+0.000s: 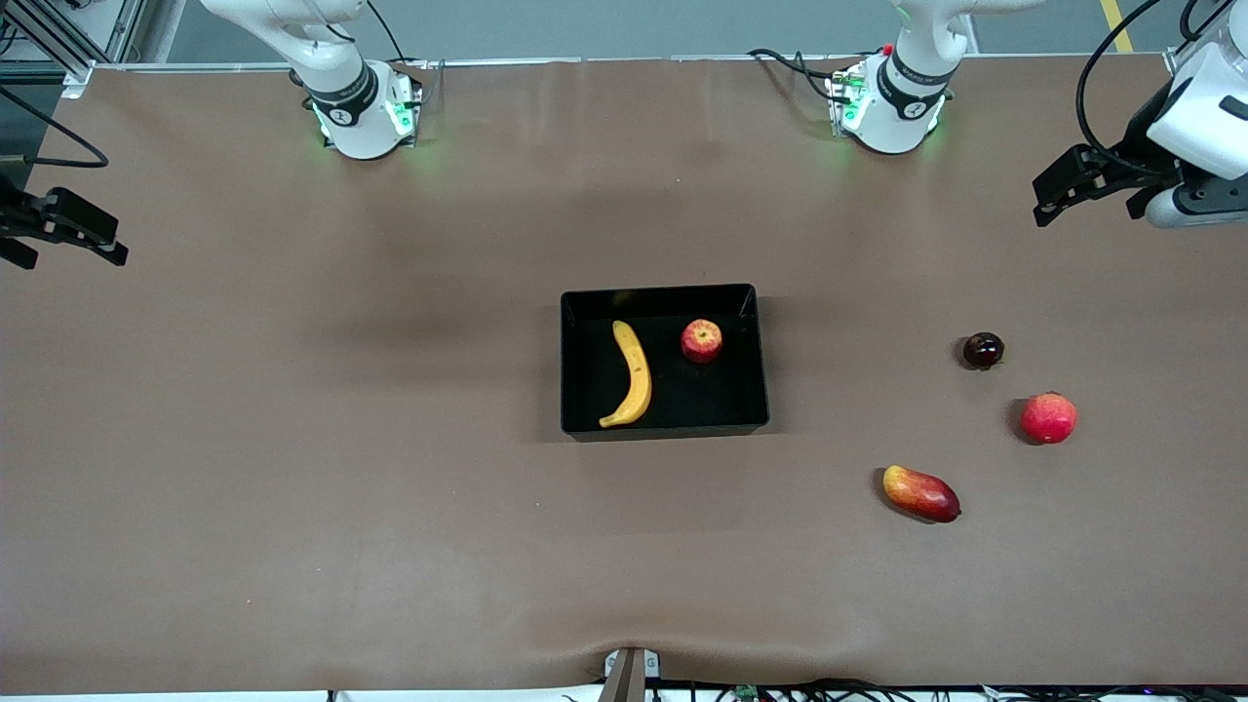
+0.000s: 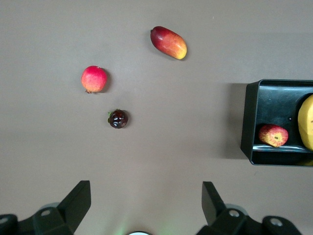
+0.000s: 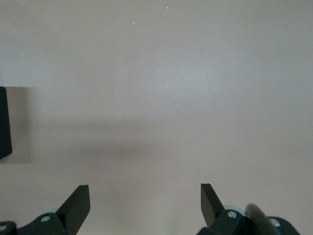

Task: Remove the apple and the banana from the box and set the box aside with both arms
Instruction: 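Reach the left gripper into the black tray to the small apple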

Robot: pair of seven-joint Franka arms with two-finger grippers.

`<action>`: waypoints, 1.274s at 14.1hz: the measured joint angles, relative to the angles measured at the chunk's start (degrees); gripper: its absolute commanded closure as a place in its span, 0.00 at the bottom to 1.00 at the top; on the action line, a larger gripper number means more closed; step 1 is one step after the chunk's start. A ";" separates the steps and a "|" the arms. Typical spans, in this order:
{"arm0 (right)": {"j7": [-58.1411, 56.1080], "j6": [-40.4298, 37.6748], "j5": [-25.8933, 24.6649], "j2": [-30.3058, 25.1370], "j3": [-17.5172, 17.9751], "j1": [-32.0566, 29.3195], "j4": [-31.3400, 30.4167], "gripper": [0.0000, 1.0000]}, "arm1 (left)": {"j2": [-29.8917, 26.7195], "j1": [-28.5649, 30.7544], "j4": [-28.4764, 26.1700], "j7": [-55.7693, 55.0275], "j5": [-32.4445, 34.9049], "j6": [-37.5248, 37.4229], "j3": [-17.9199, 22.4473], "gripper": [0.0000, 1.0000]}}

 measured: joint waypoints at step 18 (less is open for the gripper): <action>0.00 0.00 0.00 0.02 -0.01 0.00 0.00 0.00 | 20.53 -8.78 -5.35 -43.34 0.12 20.62 -16.18 0.00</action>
